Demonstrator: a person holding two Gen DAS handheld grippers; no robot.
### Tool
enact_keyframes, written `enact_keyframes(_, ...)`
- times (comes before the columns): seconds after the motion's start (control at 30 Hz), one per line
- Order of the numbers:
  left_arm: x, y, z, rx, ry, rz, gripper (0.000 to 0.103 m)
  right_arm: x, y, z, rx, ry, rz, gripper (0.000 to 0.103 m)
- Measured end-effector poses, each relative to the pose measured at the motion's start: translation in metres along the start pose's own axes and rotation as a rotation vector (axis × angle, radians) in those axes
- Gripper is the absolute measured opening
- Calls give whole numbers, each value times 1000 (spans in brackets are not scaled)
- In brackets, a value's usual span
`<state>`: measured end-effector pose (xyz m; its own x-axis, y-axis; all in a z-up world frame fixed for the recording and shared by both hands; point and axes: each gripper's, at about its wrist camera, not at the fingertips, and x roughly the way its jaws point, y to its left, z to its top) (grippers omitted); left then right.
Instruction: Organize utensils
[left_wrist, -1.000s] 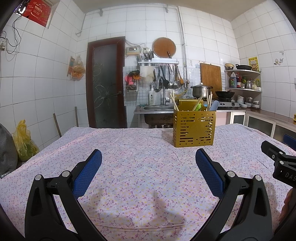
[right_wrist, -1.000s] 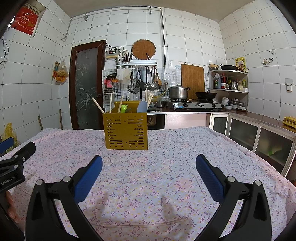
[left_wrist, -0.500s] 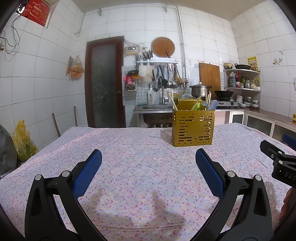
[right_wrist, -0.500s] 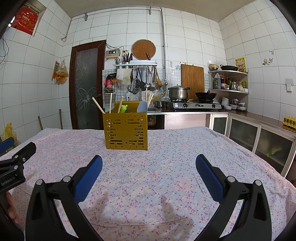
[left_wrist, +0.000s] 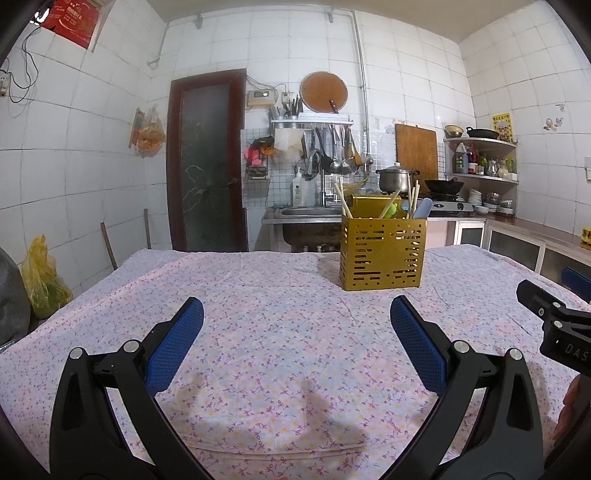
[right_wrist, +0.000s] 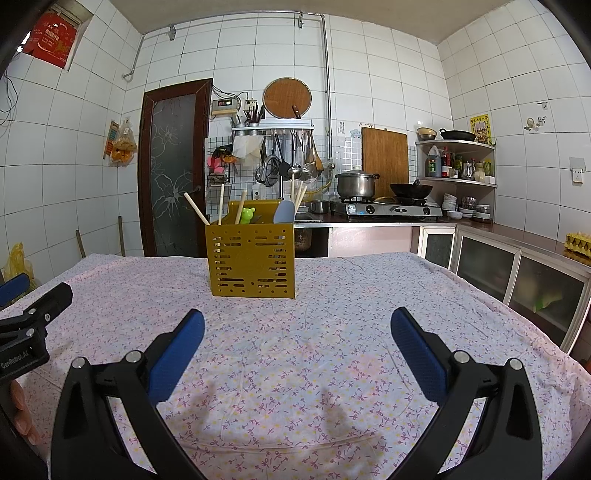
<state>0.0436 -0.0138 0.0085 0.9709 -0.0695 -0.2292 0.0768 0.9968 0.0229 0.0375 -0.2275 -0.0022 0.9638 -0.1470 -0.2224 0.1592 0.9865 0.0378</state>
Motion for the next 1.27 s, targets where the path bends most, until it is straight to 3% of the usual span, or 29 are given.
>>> enact_keyframes(1.27,-1,1,-1,-8,0,-15,98,0,0,0,0,1,0,99)
